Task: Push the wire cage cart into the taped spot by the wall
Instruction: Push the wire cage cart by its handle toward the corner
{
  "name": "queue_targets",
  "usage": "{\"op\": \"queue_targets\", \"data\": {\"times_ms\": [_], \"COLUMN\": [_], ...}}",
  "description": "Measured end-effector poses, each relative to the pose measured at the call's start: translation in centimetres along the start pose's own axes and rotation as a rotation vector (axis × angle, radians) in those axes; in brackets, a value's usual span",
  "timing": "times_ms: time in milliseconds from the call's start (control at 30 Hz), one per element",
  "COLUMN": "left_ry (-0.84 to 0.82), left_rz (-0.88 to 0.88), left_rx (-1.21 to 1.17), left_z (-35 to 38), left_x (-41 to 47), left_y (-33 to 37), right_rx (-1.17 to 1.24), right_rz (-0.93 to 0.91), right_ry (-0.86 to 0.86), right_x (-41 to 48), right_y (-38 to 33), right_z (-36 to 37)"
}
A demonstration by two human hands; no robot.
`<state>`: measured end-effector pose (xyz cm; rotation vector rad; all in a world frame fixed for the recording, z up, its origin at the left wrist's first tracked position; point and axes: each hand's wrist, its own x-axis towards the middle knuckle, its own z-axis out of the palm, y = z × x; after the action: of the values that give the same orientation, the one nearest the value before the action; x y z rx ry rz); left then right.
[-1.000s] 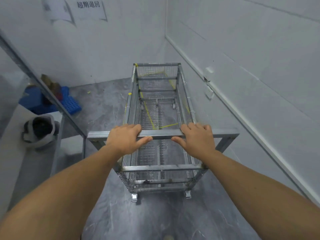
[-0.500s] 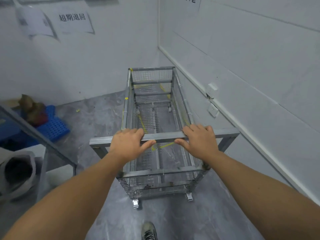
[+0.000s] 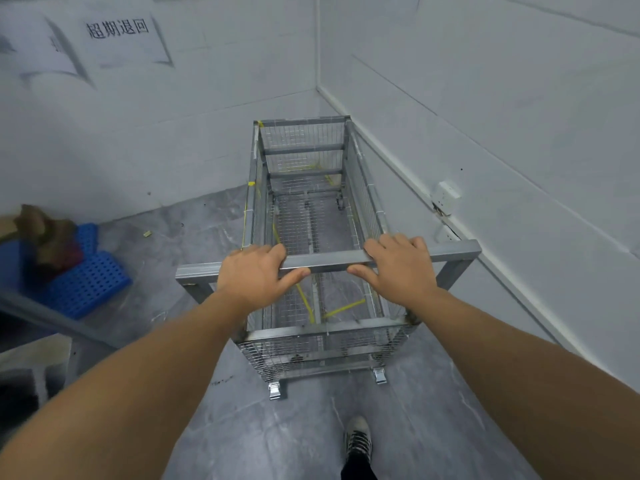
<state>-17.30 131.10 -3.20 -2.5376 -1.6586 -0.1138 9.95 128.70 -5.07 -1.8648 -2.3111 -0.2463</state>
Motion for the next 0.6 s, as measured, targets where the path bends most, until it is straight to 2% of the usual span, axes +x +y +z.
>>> {"op": "queue_targets", "data": {"times_ms": [200,600], "left_ry": [0.019,0.077], "left_rz": [0.001,-0.020], "left_rx": [0.014,0.014], "left_z": [1.2,2.6], "left_x": [5.1,14.4], "left_y": [-2.6,-7.2], "right_rx": [-0.064,-0.017], "right_rz": [-0.032,-0.077], "right_ry": [0.023,0.025], "right_x": [5.8,16.4], "right_y": [1.3,3.3], "right_z": [1.9,4.2]}}
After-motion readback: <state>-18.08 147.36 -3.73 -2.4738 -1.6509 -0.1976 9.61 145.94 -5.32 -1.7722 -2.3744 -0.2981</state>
